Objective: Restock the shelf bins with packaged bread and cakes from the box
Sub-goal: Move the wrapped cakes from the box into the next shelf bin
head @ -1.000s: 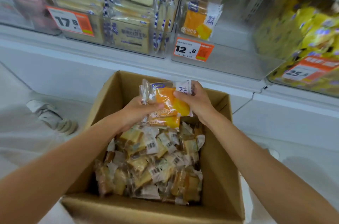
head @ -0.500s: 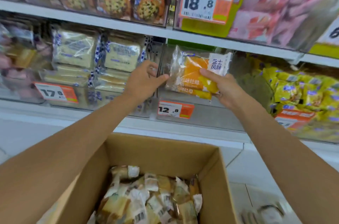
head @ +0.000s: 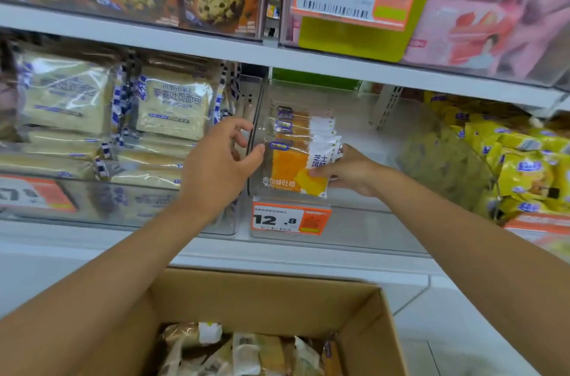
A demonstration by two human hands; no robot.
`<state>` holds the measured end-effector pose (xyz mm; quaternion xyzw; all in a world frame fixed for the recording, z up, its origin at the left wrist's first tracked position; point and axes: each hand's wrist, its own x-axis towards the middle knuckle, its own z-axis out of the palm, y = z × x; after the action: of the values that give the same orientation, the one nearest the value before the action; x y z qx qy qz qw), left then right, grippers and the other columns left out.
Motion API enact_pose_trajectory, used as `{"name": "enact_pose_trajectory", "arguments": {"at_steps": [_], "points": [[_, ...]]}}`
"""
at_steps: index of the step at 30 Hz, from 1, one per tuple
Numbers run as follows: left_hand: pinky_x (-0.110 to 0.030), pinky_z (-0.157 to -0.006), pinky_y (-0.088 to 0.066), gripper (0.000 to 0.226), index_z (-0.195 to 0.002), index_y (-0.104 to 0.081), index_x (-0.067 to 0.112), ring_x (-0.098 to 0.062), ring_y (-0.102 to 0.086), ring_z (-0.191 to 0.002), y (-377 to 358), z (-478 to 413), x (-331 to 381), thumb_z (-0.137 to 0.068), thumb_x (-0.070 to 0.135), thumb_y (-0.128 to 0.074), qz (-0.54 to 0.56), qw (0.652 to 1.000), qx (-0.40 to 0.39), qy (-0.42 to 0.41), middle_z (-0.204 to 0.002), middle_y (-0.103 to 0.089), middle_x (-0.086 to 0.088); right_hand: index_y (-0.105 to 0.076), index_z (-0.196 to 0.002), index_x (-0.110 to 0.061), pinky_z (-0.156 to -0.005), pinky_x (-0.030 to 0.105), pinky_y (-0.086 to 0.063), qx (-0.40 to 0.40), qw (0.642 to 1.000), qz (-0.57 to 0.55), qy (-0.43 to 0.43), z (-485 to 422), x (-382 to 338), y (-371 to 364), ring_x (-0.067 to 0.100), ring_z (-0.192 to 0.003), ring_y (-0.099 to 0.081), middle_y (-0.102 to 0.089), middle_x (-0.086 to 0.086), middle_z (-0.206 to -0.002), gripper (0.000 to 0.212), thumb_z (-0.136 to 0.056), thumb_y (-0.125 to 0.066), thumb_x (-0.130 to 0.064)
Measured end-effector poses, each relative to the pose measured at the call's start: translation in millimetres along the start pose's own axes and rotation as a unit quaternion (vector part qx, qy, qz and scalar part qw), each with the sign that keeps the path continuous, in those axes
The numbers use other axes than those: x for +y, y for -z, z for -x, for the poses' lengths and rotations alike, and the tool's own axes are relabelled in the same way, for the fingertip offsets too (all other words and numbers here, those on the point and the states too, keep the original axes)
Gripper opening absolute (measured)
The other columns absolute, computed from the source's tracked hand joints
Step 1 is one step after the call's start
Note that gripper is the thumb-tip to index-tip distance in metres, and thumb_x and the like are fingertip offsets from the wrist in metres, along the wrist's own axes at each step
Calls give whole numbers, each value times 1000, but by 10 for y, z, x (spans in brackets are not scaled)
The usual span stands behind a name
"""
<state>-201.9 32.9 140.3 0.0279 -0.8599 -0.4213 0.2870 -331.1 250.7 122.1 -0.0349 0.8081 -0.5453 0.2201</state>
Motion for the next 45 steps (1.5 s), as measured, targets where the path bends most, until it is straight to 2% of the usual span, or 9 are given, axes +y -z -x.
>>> {"name": "enact_pose_trajectory", "arguments": {"at_steps": [9,15,20,28,34,37,41,43,45], "points": [[-33,-64,-51,25,-110,-60,29,-11,-53,-66,45,2,71,-87,32,-70,-15,1000,-3,-11,-85,-54,8,-14,-153,-13,-104,35,-40,128,987,100,8,331,-96,-3,27,-132,-46,-43,10,-147,110,-71,-87,-15],[-29,-63,-45,17,-93,-57,26,-13,-51,-68,183,437,295,-85,21,-72,-36,998,26,-38,-77,-53,8,-60,-111,-14,-66,27,-45,249,927,164,228,1266,-93,-309,13,-68,-51,-56,-1,-86,33,-81,-69,-3],[-36,-70,-51,21,-94,-59,21,-14,-60,-70,129,1256,-1,-81,25,-76,27,986,-119,112,-73,-59,8,-62,-93,-22,-65,16,-44,106,958,187,190,1813,535,-924,7,-66,-53,-58,-8,-79,20,-84,-65,-4],[-17,-61,-44,19,-102,-61,16,-6,-55,-74,193,2470,-1187,-87,21,-72,-34,915,-212,341,-86,-64,1,-60,-124,-19,-84,30,-50,-130,933,334,-43,1711,2360,-1811,15,-106,-58,-59,-7,-116,35,-89,-66,-22],[-14,-59,-42,20,-100,-58,10,-11,-52,-70,303,2823,-1576,-86,9,-72,-7,887,-183,424,-81,-57,-6,-22,-153,-26,-119,40,-23,-283,867,411,-4,1569,3264,-2690,26,-149,-13,-8,0,-162,81,-87,-69,-18],[-21,-63,-44,20,-102,-59,14,-11,-54,-73,299,2844,-1637,-86,13,-71,-4,882,-175,437,-82,-58,-1,-34,-150,-27,-120,42,-18,-239,863,438,77,1518,3294,-2702,27,-149,-10,-11,3,-163,64,-93,-63,-26],[-21,-68,-46,21,-107,-62,12,-13,-56,-79,240,2799,-1644,-87,12,-70,13,883,-171,437,-87,-60,0,-74,-106,-15,-115,39,-25,-203,894,372,148,1466,2974,-2402,23,-142,-32,-53,5,-141,28,-96,-57,-35],[-17,-70,-46,25,-109,-61,11,-15,-58,-87,219,2773,-1586,-86,13,-72,56,880,-154,445,-94,-61,-1,-71,-84,-8,-92,34,-43,-184,928,294,139,1478,2638,-2180,16,-107,-60,-69,8,-106,34,-99,-53,-33],[-19,-80,-46,38,-118,-59,18,-11,-58,-99,209,2744,-1484,-85,28,-74,91,871,-176,450,-108,-60,4,-61,-75,-7,-63,22,-38,-156,963,188,110,1523,2292,-1926,5,-64,-52,-59,1,-72,35,-101,-51,-29]]}}
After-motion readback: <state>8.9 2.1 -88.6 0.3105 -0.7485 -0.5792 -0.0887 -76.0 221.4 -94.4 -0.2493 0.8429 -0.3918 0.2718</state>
